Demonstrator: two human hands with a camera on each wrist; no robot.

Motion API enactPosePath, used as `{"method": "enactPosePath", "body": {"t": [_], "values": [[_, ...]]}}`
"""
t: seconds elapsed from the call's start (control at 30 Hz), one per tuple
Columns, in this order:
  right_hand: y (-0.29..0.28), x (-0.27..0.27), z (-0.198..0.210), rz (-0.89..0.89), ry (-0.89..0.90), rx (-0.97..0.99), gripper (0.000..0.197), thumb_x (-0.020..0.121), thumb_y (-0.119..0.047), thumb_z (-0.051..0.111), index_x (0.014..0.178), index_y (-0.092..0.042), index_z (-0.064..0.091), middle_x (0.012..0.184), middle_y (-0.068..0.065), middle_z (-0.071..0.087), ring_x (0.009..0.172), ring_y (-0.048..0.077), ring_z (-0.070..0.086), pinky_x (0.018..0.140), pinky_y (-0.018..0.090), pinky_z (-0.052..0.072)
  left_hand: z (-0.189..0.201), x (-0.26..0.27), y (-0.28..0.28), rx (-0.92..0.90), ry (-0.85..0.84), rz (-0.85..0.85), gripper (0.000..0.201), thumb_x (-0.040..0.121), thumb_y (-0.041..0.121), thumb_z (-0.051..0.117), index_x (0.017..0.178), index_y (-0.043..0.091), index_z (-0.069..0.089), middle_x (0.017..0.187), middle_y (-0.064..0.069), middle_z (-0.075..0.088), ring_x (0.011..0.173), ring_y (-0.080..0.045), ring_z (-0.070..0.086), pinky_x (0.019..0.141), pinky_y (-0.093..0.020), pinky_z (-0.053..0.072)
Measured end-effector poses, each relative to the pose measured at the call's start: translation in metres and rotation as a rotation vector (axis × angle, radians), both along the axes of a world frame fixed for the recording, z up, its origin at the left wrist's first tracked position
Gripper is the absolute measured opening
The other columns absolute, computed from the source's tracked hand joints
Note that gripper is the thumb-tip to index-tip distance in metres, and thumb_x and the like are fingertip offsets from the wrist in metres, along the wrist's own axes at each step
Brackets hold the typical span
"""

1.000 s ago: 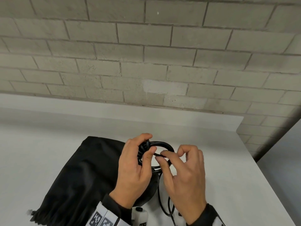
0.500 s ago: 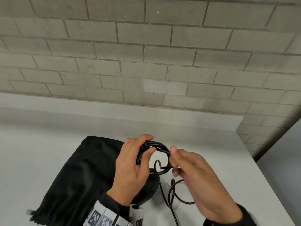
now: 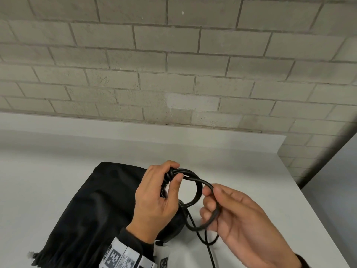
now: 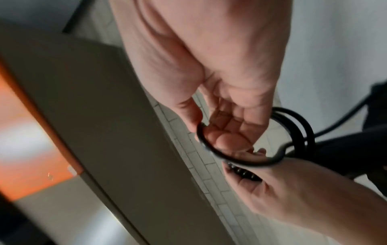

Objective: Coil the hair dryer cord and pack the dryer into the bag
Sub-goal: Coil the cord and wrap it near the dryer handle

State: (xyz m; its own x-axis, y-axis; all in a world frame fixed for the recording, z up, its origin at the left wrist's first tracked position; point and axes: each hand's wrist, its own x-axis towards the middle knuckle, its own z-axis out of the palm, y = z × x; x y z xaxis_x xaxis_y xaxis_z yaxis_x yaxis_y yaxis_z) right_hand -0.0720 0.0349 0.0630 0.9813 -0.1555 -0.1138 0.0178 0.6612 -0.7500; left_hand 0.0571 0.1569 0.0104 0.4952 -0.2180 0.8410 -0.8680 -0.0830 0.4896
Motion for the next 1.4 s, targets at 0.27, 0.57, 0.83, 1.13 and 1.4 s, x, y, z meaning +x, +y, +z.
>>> {"method": "enactPosePath", "body": {"t": [0.27, 0.57, 0.83, 1.13, 1.4], "values": [[0.001, -0.007, -0.035, -0.111, -0.2, -0.589, 0.035, 0.058, -0.005, 0.083, 0.082, -0.023, 0.066, 0.092, 0.007, 0.06, 0.08, 0.016, 0.055, 0.074, 0.023, 0.048, 0.001, 0.001, 0.0, -0.041, 0.052, 0.01, 0.021, 0.1, 0.031, 0.051, 0.106, 0.014, 0.06, 0.091, 0.01, 0.06, 0.08, -0.01, 0.061, 0.074, -0.016, 0.048], [0.021, -0.003, -0.063, -0.377, -0.209, -0.568, 0.023, 0.078, 0.004, 0.062, 0.078, -0.019, 0.062, 0.09, 0.018, 0.072, 0.106, 0.031, 0.068, 0.086, 0.027, 0.054, 0.001, 0.003, 0.002, -0.054, 0.107, 0.037, 0.021, 0.093, 0.018, 0.057, 0.099, 0.001, 0.066, 0.086, -0.001, 0.066, 0.08, -0.005, 0.062, 0.074, -0.011, 0.047], [-0.013, -0.019, -0.049, -0.372, -0.024, 0.019, 0.072, 0.029, -0.031, 0.1, 0.091, -0.003, 0.076, 0.059, 0.009, 0.053, 0.05, 0.022, 0.06, 0.044, 0.028, 0.051, 0.001, 0.002, 0.003, -0.048, 0.106, 0.004, 0.025, 0.095, 0.023, 0.056, 0.1, 0.001, 0.066, 0.086, 0.0, 0.066, 0.081, -0.004, 0.062, 0.074, -0.01, 0.048], [-0.027, -0.038, -0.067, -0.31, 0.071, -0.238, 0.085, 0.024, -0.038, 0.1, 0.098, -0.005, 0.075, 0.066, 0.015, 0.056, 0.054, 0.02, 0.052, 0.049, 0.025, 0.046, 0.002, -0.002, -0.003, -0.069, 0.096, -0.002, 0.023, 0.093, 0.019, 0.057, 0.098, -0.002, 0.067, 0.087, 0.003, 0.064, 0.082, 0.001, 0.06, 0.076, -0.007, 0.045], [0.028, -0.018, -0.065, -0.878, -0.093, -1.137, 0.048, 0.063, -0.024, 0.078, 0.106, -0.035, 0.06, 0.097, -0.007, 0.062, 0.082, 0.015, 0.055, 0.074, 0.014, 0.042, 0.003, -0.006, -0.008, -0.064, 0.114, -0.006, 0.025, 0.094, 0.025, 0.058, 0.099, 0.002, 0.067, 0.088, 0.007, 0.063, 0.083, 0.003, 0.06, 0.078, -0.006, 0.043]]}}
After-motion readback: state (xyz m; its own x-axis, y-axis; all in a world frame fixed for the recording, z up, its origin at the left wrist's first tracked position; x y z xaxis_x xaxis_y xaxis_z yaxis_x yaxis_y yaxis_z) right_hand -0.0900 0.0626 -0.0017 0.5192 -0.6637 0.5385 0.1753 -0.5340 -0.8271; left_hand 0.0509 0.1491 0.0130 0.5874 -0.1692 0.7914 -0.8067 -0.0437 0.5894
